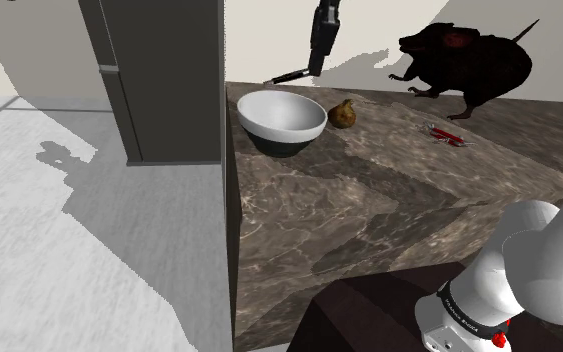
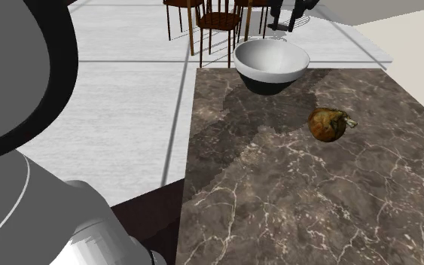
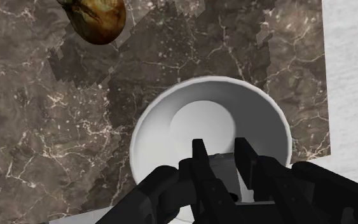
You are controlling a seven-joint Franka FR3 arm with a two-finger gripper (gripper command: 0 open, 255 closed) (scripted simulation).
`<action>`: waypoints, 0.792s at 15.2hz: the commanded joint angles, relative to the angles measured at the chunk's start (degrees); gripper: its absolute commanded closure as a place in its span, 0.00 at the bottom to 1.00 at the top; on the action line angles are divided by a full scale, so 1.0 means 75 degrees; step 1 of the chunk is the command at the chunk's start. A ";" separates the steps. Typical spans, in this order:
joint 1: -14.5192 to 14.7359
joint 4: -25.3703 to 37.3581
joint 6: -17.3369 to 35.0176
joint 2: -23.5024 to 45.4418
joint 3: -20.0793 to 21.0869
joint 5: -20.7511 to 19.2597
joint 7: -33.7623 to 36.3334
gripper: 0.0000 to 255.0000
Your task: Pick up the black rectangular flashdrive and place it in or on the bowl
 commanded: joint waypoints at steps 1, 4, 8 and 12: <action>0.0000 -0.0135 0.0189 0.0046 0.0000 -0.0002 -0.0006 1.00; -0.0001 -0.0609 0.0532 -0.0085 -0.0002 0.0003 -0.0014 1.00; -0.0001 -0.1195 0.0976 -0.0227 -0.0003 0.0008 -0.0023 1.00; -0.0001 -0.1736 0.1407 -0.0337 -0.0004 0.0013 -0.0031 1.00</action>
